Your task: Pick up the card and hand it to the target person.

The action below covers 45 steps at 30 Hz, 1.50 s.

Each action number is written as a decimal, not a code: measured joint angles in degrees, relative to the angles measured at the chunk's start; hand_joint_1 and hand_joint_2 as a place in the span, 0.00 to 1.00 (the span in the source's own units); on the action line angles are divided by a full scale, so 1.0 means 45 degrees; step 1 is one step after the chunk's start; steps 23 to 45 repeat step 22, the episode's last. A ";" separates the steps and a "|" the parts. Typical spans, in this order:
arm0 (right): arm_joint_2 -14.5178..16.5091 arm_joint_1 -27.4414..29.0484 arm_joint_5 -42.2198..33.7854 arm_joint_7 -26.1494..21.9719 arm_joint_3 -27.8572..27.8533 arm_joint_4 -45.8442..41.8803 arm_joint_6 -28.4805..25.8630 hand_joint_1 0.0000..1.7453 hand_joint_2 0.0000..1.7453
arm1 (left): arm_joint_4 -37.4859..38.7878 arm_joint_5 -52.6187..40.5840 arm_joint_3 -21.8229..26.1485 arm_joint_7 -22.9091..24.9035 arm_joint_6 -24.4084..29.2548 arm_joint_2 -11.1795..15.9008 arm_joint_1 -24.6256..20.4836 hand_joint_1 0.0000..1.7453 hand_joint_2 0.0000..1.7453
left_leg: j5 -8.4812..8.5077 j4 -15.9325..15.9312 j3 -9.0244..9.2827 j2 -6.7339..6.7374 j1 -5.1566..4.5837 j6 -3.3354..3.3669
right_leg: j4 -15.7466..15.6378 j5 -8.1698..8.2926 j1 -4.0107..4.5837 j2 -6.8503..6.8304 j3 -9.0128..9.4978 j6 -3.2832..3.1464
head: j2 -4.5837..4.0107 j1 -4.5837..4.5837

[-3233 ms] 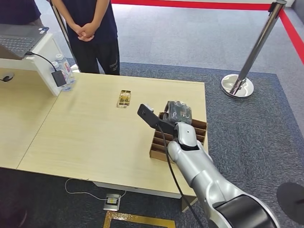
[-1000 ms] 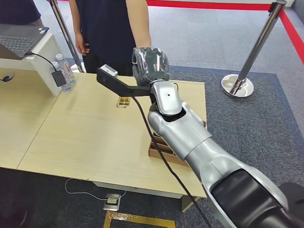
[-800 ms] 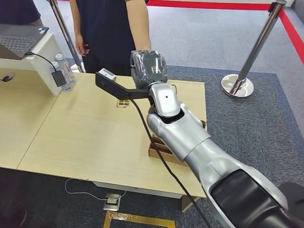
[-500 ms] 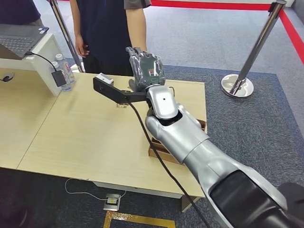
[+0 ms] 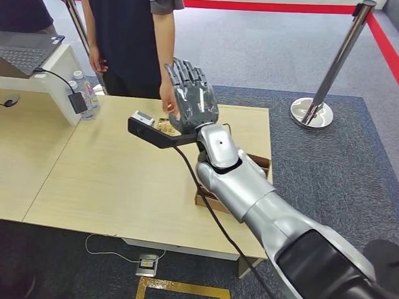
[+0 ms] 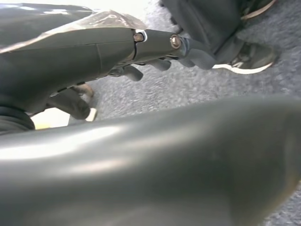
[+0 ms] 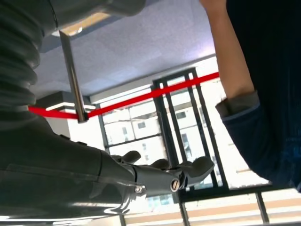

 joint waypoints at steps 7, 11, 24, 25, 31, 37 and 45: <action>-0.1433 0.3100 -0.0060 -0.0712 -0.0983 -0.1198 -0.0381 0.00 1.00 | 0.0000 0.0113 0.0040 0.0514 -0.0216 -0.0068 0.0005 0.00 0.00 | -0.0004 0.0008 0.0002 -0.0008 -0.0002 0.0005 | -0.0020 0.0004 -0.0002 0.0000 0.0009 0.0008 | 0.0000 -0.0002; -0.2804 0.5844 0.1541 -0.0196 -0.2676 -0.3558 -0.1140 0.00 1.00 | 0.0000 0.0159 0.0063 0.0570 -0.0189 -0.0134 0.0076 0.00 0.00 | -0.0017 0.0010 -0.0010 -0.0032 -0.0002 0.0018 | -0.0032 0.0003 -0.0003 -0.0001 0.0017 0.0012 | 0.0000 0.0002; -0.4378 1.2134 0.1400 -0.1928 -0.9711 -1.3046 -0.2837 0.00 1.00 | 0.0000 0.0160 0.0085 0.0402 -0.0443 -0.0208 0.0187 0.00 0.00 | -0.0030 0.0015 -0.0033 -0.0055 -0.0007 0.0029 | -0.0045 -0.0009 -0.0012 -0.0003 -0.0012 0.0029 | 0.0000 0.0000; -0.4378 1.2134 0.1400 -0.1928 -0.9711 -1.3046 -0.2837 0.00 1.00 | 0.0000 0.0160 0.0085 0.0402 -0.0443 -0.0208 0.0187 0.00 0.00 | -0.0030 0.0015 -0.0033 -0.0055 -0.0007 0.0029 | -0.0045 -0.0009 -0.0012 -0.0003 -0.0012 0.0029 | 0.0000 0.0000; -0.4378 1.2134 0.1400 -0.1928 -0.9711 -1.3046 -0.2837 0.00 1.00 | 0.0000 0.0160 0.0085 0.0402 -0.0443 -0.0208 0.0187 0.00 0.00 | -0.0030 0.0015 -0.0033 -0.0055 -0.0007 0.0029 | -0.0045 -0.0009 -0.0012 -0.0003 -0.0012 0.0029 | 0.0000 0.0000; -0.4378 1.2134 0.1400 -0.1928 -0.9711 -1.3046 -0.2837 0.00 1.00 | 0.0000 0.0160 0.0085 0.0402 -0.0443 -0.0208 0.0187 0.00 0.00 | -0.0030 0.0015 -0.0033 -0.0055 -0.0007 0.0029 | -0.0045 -0.0009 -0.0012 -0.0003 -0.0012 0.0029 | 0.0000 0.0000; -0.4378 1.2134 0.1400 -0.1928 -0.9711 -1.3046 -0.2837 0.00 1.00 | 0.0000 0.0160 0.0085 0.0402 -0.0443 -0.0208 0.0187 0.00 0.00 | -0.0030 0.0015 -0.0033 -0.0055 -0.0007 0.0029 | -0.0045 -0.0009 -0.0012 -0.0003 -0.0012 0.0029 | 0.0000 0.0000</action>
